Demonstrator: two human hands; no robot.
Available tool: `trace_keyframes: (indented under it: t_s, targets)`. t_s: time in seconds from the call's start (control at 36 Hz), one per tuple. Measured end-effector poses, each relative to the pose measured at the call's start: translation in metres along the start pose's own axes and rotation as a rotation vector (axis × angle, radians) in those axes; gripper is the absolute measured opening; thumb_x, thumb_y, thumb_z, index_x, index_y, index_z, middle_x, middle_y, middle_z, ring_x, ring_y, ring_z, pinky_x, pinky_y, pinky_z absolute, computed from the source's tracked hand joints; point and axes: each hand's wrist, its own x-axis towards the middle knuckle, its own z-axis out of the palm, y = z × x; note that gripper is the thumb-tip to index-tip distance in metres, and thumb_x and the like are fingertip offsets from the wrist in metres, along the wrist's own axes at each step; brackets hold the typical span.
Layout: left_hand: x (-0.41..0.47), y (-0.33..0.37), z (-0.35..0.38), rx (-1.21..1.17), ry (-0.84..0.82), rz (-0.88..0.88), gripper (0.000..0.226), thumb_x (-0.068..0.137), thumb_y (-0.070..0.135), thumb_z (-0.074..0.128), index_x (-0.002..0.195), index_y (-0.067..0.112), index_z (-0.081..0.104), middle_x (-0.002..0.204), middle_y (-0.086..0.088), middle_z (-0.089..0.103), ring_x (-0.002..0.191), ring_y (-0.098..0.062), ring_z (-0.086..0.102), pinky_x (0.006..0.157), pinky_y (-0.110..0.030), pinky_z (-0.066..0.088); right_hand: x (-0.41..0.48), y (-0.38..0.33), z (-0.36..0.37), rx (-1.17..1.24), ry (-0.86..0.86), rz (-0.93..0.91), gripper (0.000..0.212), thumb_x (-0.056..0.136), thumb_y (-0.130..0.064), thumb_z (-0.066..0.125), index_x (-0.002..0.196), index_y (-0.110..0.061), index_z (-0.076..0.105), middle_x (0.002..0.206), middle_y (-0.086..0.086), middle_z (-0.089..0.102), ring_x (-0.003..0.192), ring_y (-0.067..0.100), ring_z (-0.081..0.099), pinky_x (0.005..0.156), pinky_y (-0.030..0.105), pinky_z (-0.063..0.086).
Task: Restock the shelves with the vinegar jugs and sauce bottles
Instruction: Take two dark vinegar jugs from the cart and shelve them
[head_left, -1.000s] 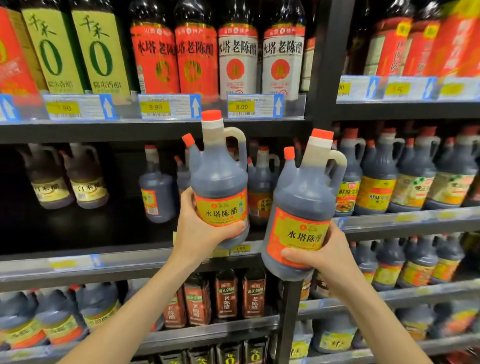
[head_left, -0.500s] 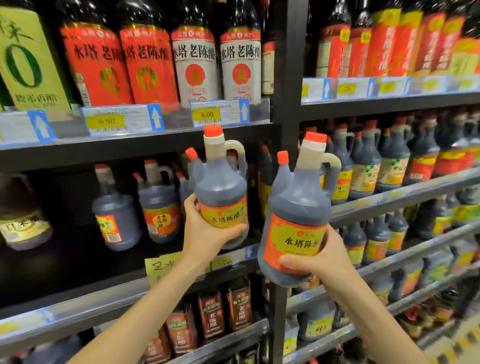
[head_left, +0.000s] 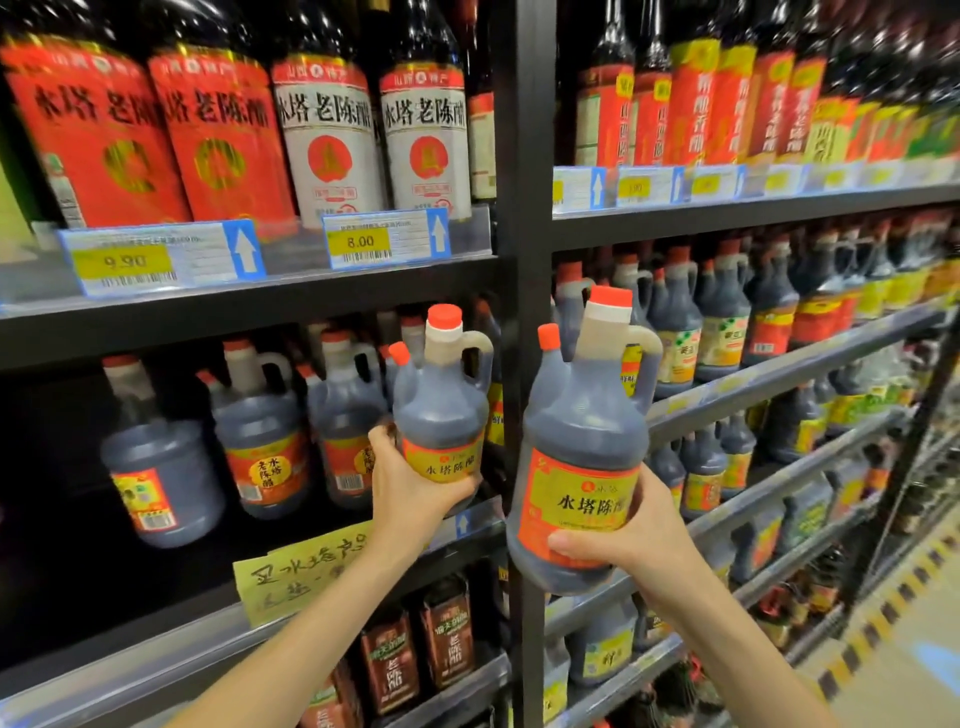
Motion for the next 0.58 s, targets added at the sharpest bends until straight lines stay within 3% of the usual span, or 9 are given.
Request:
trace_keyframes:
  t_s: [0.14, 0.31, 0.5, 0.58]
  targets:
    - [0.01, -0.004, 0.006, 0.035, 0.05, -0.097, 0.093, 0.052, 0.019, 0.093, 0.122, 0.004, 0.034, 0.107, 0.0, 0.047, 0.099, -0.015, 0.051, 0.079, -0.031, 0.047, 0.003, 0.003, -0.004, -0.027, 0.0, 0.02, 0.083, 0.034, -0.029, 0.089, 0.11, -0.02, 0.058, 0.098, 0.001, 0.073, 0.091, 0.017, 0.07, 0.069, 0.027, 0.056]
    - [0.018, -0.021, 0.015, 0.052, 0.054, -0.221, 0.094, 0.046, 0.023, 0.095, 0.12, 0.005, 0.039, 0.108, -0.008, 0.06, 0.098, -0.022, 0.061, 0.079, -0.036, 0.053, 0.008, 0.007, -0.005, -0.047, -0.006, 0.035, 0.086, 0.032, -0.032, 0.089, 0.111, -0.021, 0.057, 0.099, -0.001, 0.073, 0.091, 0.016, 0.07, 0.07, 0.029, 0.057]
    - [0.016, -0.029, 0.02, 0.133, -0.087, -0.305, 0.072, 0.051, 0.017, 0.094, 0.101, 0.005, 0.043, 0.089, 0.0, 0.056, 0.081, -0.013, 0.056, 0.064, -0.023, 0.044, 0.012, 0.012, -0.006, -0.054, -0.029, 0.037, 0.088, 0.031, -0.031, 0.089, 0.113, -0.018, 0.057, 0.098, 0.0, 0.073, 0.09, 0.015, 0.07, 0.069, 0.026, 0.057]
    - [0.019, -0.035, 0.02, 0.156, -0.14, -0.331, 0.082, 0.037, 0.038, 0.093, 0.102, 0.003, 0.055, 0.09, -0.003, 0.066, 0.084, -0.014, 0.067, 0.06, -0.017, 0.049, 0.013, 0.013, -0.007, -0.046, -0.04, 0.04, 0.088, 0.031, -0.031, 0.088, 0.112, -0.019, 0.056, 0.097, -0.002, 0.073, 0.09, 0.014, 0.07, 0.067, 0.024, 0.057]
